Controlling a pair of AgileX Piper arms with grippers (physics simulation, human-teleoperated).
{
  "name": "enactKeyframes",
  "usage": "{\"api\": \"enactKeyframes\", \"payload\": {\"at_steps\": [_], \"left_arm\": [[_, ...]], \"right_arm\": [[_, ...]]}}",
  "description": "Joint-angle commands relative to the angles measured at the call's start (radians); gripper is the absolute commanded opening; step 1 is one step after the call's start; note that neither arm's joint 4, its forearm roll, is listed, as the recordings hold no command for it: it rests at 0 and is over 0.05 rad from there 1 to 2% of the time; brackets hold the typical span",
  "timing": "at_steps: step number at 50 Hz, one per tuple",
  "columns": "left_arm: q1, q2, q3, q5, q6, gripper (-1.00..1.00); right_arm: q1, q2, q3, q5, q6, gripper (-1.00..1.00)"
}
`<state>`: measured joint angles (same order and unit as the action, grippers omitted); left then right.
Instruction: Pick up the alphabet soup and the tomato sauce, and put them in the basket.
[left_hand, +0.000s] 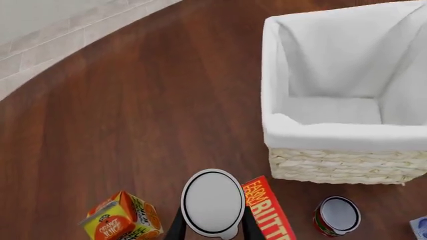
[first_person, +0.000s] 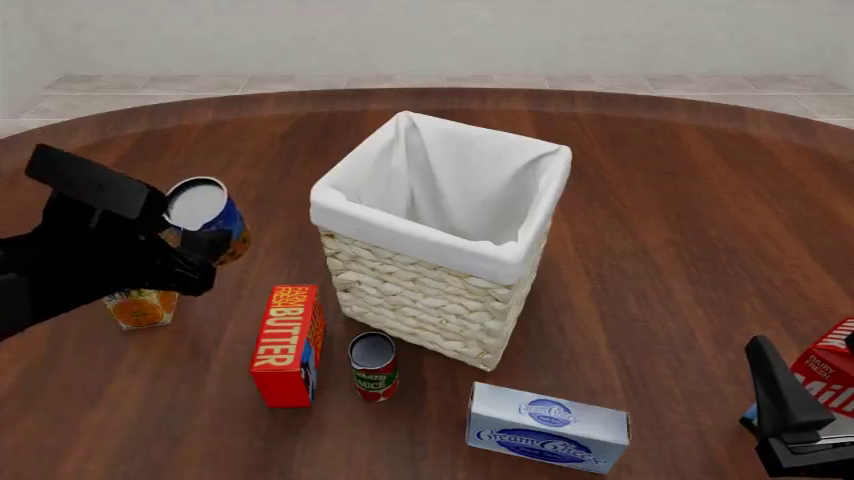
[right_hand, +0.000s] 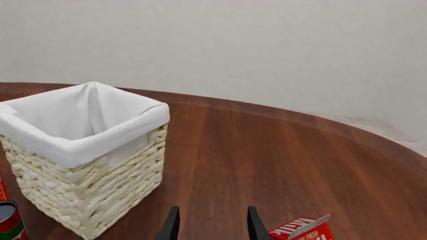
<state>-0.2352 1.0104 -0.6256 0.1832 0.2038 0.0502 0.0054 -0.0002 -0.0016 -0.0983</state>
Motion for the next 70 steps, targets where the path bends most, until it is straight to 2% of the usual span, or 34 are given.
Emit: {"api": "enactKeyframes", "payload": {"at_steps": [1,11,21,34,70], "left_arm": [[-0.044,0.030,-0.101,0.020,0.036,-1.00],[-0.097,0.076,-0.179,0.026,0.063,-1.00],[-0.142,0.137,-0.308,0.048,0.121,-1.00],[-0.200,0.195,-0.361,0.030,0.131,-1.00],[-0.321,0.412,-0.585,0.036,0.173,-1.00]], "right_arm": [[0.000,0.000,0.000,0.000,0.002,1.00],[-0.002,0.002,0.000,-0.002,0.005,1.00],[-0.001,0.009,0.000,-0.009,0.004,1.00],[-0.005,0.020,0.000,-0.020,0.005,1.00],[-0.002,-0.003,0.000,0.005,0.002,1.00]]}}
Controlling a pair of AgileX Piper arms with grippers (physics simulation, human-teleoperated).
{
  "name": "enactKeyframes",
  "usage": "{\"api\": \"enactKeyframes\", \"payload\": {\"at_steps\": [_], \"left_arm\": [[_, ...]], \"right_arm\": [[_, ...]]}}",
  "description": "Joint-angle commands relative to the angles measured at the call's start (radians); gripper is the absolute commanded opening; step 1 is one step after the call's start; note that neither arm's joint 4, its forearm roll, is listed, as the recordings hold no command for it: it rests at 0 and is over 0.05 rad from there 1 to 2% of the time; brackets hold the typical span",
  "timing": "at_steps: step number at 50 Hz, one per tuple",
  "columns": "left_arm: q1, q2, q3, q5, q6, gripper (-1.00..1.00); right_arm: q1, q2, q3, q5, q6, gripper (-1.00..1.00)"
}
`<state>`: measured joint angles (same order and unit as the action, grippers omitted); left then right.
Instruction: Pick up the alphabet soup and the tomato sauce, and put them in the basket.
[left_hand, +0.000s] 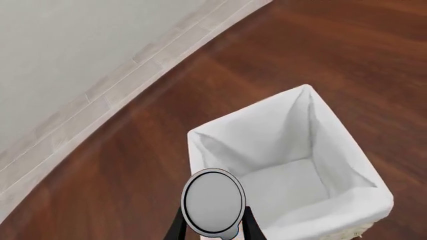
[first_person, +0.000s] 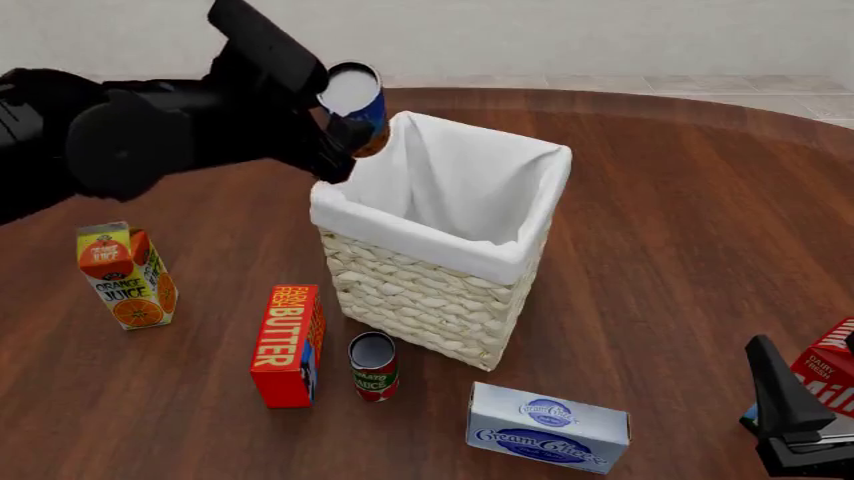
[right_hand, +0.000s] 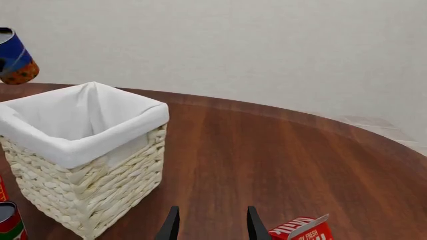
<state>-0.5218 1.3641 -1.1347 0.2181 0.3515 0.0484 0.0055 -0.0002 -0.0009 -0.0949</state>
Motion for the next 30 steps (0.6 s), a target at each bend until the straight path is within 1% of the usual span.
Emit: {"api": "enactKeyframes", "payload": {"at_steps": [1,13,19,25,30], "left_arm": [[-0.038,0.067,-0.085,0.005,0.021,-1.00],[-0.060,0.152,-0.168,0.049,0.021,-1.00],[-0.076,0.187,-0.194,0.076,0.040,-1.00],[-0.090,0.219,-0.224,0.107,0.031,-1.00],[-0.093,0.240,-0.241,0.120,0.041,-1.00]], "right_arm": [[-0.001,-0.003,0.000,0.004,-0.001,1.00],[0.004,0.002,0.000,0.000,0.000,1.00],[0.000,0.015,0.000,-0.014,0.001,1.00],[0.000,0.020,0.000,-0.018,0.000,1.00],[-0.002,0.019,0.000,-0.016,-0.001,1.00]]}}
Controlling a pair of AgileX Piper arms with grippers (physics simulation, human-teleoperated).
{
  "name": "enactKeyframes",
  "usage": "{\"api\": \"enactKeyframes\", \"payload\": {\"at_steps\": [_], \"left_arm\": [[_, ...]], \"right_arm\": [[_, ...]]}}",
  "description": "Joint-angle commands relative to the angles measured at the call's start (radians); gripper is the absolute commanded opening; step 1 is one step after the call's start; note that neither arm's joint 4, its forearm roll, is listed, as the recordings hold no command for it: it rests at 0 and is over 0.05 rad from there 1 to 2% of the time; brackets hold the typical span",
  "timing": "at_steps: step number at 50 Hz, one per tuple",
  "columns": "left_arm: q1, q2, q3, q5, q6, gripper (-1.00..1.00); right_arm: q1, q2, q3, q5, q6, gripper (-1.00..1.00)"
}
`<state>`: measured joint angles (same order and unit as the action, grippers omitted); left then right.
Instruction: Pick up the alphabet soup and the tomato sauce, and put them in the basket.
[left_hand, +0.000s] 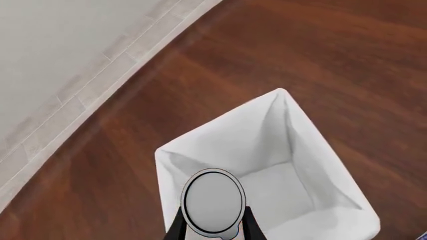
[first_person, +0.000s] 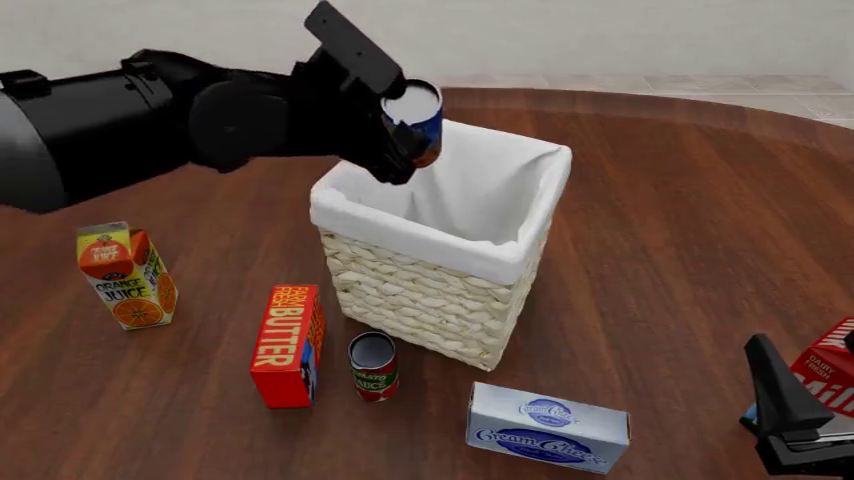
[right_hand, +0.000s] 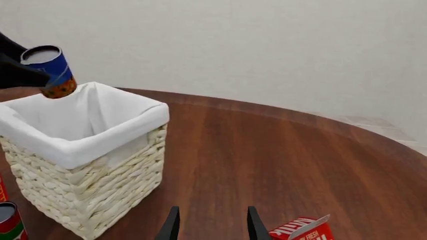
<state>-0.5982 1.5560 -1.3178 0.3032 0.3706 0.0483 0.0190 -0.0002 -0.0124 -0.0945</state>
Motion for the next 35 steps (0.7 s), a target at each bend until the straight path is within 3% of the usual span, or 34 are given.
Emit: {"api": "enactKeyframes", "payload": {"at_steps": [1,35], "left_arm": [[-0.019,0.057,-0.068,0.044,0.023,-1.00],[-0.013,0.155,-0.119,0.081,0.037,-1.00]], "right_arm": [[-0.002,0.005,0.000,-0.004,-0.001,1.00],[-0.006,-0.017,-0.001,0.018,-0.002,1.00]]}}
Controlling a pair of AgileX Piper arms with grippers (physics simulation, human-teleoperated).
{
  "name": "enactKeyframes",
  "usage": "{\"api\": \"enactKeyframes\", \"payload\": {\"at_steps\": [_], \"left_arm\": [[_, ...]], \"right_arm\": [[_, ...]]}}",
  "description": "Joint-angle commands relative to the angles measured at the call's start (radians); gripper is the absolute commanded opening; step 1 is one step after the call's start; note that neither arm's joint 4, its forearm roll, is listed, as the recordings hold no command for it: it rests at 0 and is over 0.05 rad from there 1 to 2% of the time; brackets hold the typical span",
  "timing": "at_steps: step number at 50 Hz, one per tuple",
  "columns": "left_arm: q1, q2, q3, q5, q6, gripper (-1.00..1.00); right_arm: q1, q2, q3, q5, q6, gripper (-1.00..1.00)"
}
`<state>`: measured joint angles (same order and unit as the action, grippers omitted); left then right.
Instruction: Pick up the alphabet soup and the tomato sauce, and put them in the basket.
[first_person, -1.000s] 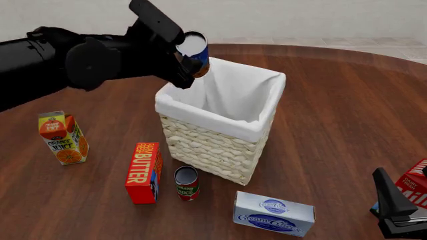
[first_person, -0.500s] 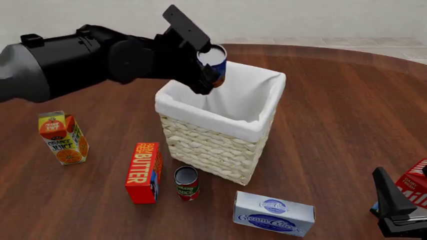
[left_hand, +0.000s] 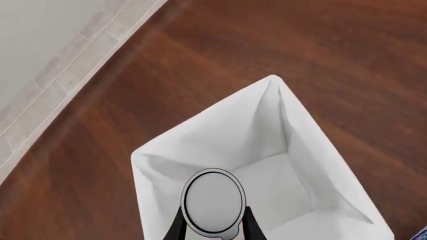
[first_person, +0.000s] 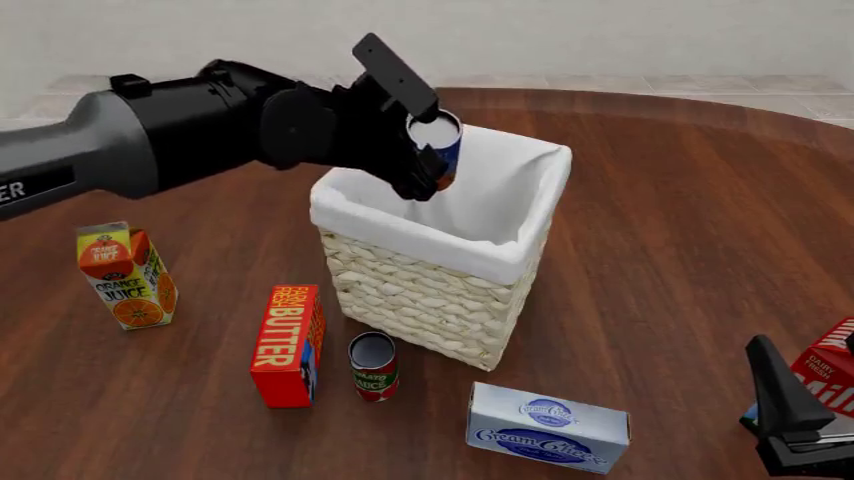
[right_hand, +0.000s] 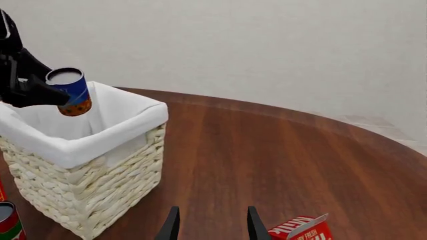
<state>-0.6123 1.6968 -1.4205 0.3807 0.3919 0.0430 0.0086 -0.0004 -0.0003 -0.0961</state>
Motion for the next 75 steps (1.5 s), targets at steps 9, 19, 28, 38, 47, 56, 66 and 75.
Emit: {"api": "enactKeyframes", "payload": {"at_steps": [9,19,28,38,47,56,66,75], "left_arm": [[0.010,0.022,-0.019,-0.001,0.017,-1.00],[0.012,0.031,-0.032,-0.001,0.015,1.00],[0.013,0.034,-0.037,0.000,0.013,1.00],[0.003,0.022,-0.030,0.000,0.006,1.00],[-0.013,-0.013,-0.015,0.004,-0.004,1.00],[-0.007,-0.045,-0.017,0.010,-0.003,1.00],[-0.013,-0.092,-0.004,0.024,-0.003,1.00],[-0.016,-0.144,0.007,0.057,0.004,1.00]], "right_arm": [[0.000,-0.007,0.000,0.007,-0.001,1.00],[-0.001,-0.005,0.000,0.005,-0.001,1.00],[-0.001,-0.003,0.000,0.003,-0.001,1.00],[0.000,0.001,-0.001,-0.001,-0.003,1.00],[0.004,-0.003,-0.001,0.001,-0.005,1.00],[0.010,-0.007,0.000,0.005,-0.009,1.00],[0.014,-0.006,0.000,0.004,-0.017,1.00],[0.018,0.002,-0.001,-0.003,-0.027,1.00]]}}
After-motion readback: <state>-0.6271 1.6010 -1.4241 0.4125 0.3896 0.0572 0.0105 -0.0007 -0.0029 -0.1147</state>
